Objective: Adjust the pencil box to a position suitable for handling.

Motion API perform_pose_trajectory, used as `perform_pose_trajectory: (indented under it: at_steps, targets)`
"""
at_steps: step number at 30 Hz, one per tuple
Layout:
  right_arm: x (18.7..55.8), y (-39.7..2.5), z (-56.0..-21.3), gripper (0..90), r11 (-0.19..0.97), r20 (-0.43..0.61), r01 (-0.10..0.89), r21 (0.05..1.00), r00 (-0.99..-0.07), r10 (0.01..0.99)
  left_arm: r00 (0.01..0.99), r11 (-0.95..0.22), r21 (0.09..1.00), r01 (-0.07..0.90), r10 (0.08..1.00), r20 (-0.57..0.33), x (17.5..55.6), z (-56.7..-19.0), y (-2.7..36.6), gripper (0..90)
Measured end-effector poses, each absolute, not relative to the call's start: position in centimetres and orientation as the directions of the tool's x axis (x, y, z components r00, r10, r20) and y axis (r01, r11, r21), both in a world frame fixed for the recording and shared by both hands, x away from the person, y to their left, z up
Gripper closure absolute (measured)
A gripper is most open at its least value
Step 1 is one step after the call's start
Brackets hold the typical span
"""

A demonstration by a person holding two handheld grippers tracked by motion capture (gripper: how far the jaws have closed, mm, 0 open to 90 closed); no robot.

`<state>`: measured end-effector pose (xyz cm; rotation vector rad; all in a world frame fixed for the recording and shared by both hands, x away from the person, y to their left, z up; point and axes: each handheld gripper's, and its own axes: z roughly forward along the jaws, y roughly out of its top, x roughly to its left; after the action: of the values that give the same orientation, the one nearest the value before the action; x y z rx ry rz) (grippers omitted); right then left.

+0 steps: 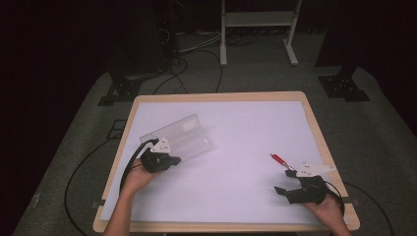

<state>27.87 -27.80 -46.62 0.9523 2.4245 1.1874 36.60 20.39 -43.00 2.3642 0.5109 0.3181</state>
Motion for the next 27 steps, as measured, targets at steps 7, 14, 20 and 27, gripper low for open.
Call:
perform_pose_trajectory:
  at_steps: [7,14,20,27]
  targets:
    - [27.8,-27.8,-46.7,23.2,0.448,0.037,0.441,0.777,-0.744,0.668,0.9,-0.687,0.681,0.254,0.427,0.094,36.3,-42.9,19.7,89.2]
    - [27.8,-27.8,-46.6,23.2,0.451,0.032,0.439,0.777,-0.744,0.668,0.909,-0.692,0.685,0.227,0.404,0.106,36.2,-42.3,18.8,89.3]
    - [27.8,-28.0,-46.5,23.4,0.441,0.03,0.44,0.782,-0.734,0.678,0.914,-0.696,0.688,0.206,0.388,0.12,36.0,-41.9,18.0,89.3]
    - [27.7,-28.3,-46.4,23.2,0.436,0.025,0.436,0.787,-0.729,0.684,0.922,-0.699,0.691,0.184,0.366,0.124,35.7,-41.7,16.9,89.3]
